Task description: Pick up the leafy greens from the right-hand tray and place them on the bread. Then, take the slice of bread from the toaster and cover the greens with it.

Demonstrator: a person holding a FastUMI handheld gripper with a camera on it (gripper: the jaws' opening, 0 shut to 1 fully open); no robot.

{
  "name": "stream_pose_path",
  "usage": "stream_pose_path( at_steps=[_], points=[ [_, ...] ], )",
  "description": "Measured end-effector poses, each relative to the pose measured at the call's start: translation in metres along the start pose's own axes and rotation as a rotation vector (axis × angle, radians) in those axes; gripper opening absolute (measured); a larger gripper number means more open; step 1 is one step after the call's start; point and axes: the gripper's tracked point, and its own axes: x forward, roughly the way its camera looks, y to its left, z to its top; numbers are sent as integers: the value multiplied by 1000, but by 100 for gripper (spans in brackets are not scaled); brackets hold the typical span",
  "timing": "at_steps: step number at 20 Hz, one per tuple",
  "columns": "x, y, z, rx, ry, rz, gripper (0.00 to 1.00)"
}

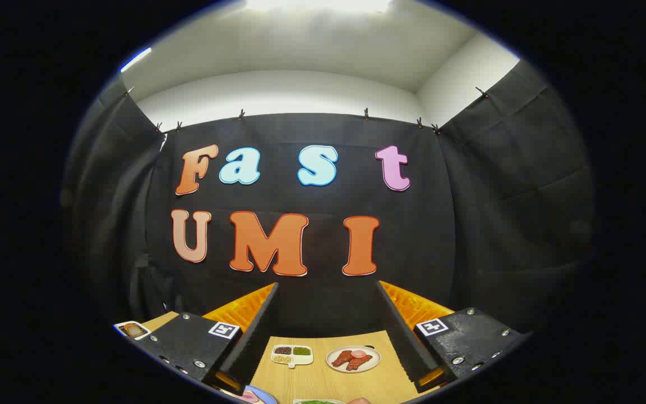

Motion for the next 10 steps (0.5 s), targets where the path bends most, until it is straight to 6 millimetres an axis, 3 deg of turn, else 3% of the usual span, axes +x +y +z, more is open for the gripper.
stream_pose_path(
  at_steps=[10],
  points=[
    [4, -3, -4, -15, 13, -3, 98]
  ],
)
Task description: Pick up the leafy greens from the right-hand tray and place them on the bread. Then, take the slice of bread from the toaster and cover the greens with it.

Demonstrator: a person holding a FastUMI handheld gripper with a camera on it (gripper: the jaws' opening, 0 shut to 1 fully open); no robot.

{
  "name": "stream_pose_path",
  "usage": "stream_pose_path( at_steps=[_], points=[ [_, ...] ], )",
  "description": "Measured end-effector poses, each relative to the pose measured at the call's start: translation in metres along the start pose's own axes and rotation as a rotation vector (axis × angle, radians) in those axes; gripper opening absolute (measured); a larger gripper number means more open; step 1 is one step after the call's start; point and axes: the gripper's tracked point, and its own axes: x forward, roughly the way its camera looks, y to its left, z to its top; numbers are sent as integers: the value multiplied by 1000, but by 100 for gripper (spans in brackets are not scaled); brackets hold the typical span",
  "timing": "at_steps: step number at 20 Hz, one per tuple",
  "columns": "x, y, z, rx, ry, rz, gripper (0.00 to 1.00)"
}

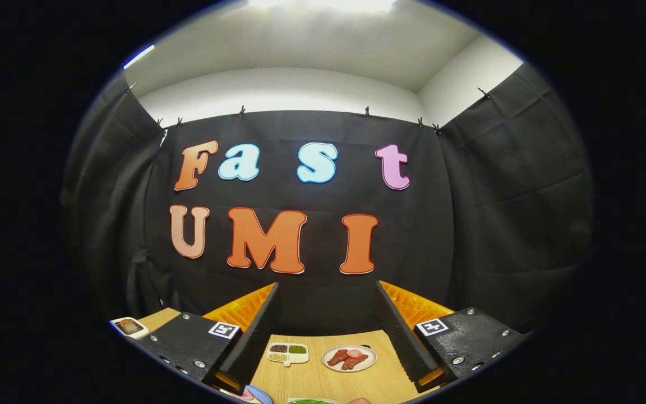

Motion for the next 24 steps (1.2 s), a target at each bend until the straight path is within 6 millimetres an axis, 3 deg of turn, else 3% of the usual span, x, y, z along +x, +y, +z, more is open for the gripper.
stream_pose_path(
  at_steps=[6, 12, 14, 24],
  points=[
    [5, 4, 2, 8, -10, 4, 98],
    [10, 2, -27, 30, 55, 3, 98],
    [11, 12, -49, 45, 111, 43, 99],
    [3, 19, -167, 41, 465, 70, 99]
  ],
)
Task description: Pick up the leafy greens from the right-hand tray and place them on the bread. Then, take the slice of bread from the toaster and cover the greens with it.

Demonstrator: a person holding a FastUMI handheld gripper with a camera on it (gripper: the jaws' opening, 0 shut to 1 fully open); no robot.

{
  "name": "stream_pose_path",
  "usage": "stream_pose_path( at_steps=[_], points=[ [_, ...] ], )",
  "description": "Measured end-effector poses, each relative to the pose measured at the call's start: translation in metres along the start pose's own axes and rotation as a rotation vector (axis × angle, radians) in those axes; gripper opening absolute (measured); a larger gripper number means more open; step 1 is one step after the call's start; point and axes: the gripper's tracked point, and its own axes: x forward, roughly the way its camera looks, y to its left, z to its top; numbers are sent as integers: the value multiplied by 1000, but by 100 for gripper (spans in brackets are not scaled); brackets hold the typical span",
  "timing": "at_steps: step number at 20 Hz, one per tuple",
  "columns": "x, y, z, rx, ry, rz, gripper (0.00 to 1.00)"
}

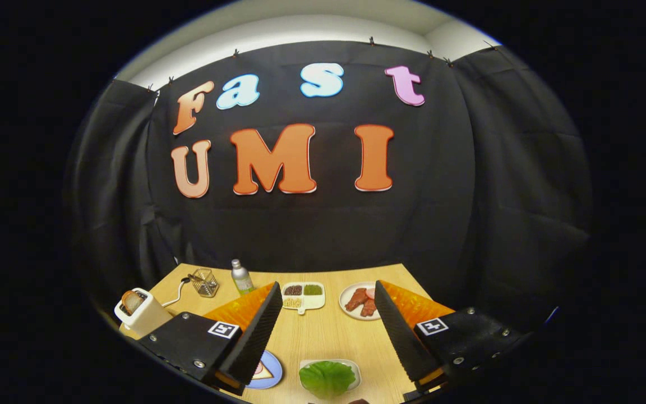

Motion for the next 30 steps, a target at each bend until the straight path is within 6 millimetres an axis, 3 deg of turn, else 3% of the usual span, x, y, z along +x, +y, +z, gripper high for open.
stream_pose_path(
  at_steps=[5, 10, 14, 30],
  points=[
    [11, 9, -61, -1, 184, 49, 99],
    [18, 18, -105, -7, 319, 96, 99],
    [26, 19, -151, -5, 463, 130, 98],
    [43, 12, -268, -81, 885, 153, 91]
  ],
)
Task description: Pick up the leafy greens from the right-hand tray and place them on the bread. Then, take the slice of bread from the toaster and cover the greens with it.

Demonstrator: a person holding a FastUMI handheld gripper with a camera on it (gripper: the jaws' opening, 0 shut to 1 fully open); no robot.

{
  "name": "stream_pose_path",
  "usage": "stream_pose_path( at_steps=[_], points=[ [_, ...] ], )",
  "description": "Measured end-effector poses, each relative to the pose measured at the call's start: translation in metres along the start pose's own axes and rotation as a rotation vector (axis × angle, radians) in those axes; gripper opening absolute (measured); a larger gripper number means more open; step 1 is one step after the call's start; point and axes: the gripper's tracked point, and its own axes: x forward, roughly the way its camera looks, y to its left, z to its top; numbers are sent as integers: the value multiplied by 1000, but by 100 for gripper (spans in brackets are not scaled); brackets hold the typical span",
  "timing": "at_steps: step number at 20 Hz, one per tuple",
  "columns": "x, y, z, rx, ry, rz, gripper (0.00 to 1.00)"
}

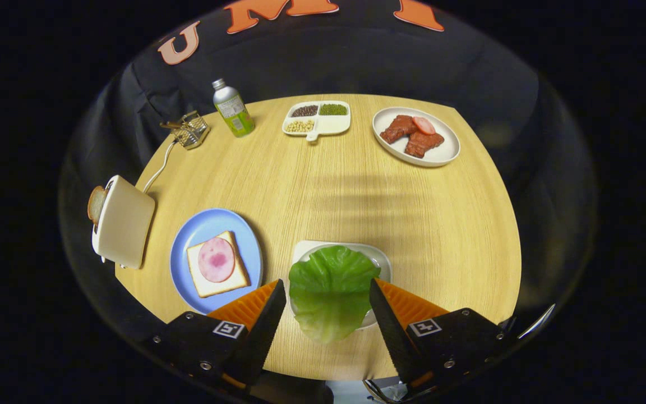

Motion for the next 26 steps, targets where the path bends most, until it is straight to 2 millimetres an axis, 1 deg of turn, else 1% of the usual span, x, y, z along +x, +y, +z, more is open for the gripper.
stream_pose_path(
  at_steps=[3, 7, 14, 19, 20, 21, 24, 26],
  points=[
    [14, 2, -13, 18, 71, 15, 90],
    [35, -3, -27, 17, 153, -1, 90],
    [62, -13, -38, 3, 236, -65, 90],
    [73, -13, -44, -20, 276, -79, 90],
    [75, -13, -45, -15, 285, -76, 89],
    [76, -13, -43, -7, 280, -78, 84],
    [76, -14, -43, -18, 272, -100, 81],
    [76, -13, -43, 7, 272, -103, 80]
  ],
)
